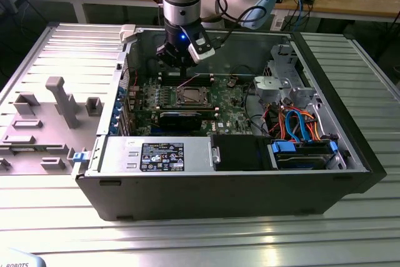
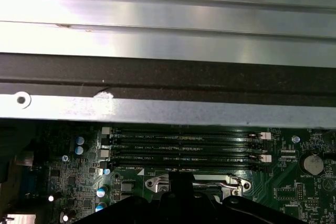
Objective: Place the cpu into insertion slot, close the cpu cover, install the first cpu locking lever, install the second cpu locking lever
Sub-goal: 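Install the first cpu locking lever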
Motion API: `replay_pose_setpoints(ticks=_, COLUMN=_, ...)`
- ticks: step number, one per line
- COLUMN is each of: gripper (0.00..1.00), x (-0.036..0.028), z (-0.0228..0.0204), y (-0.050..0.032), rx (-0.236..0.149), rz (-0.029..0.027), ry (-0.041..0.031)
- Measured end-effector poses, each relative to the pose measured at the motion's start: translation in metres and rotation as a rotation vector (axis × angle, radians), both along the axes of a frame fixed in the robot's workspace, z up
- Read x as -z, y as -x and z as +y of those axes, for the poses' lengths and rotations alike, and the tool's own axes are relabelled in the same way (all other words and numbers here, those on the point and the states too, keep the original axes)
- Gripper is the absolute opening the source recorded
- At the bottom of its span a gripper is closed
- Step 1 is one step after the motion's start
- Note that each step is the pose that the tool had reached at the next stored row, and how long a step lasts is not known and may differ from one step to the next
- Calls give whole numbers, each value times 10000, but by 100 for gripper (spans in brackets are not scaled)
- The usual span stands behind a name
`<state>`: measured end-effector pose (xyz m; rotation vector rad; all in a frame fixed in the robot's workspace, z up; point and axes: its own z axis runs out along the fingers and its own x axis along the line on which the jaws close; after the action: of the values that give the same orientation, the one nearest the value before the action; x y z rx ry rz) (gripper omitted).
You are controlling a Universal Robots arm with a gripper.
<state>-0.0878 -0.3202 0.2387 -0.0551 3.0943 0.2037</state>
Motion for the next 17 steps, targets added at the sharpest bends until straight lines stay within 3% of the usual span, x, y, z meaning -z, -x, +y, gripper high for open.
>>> replay_pose_setpoints(ticks=17, gripper=11, x=92, z=0, y=-107, rx=-1, rz=0, ry=0)
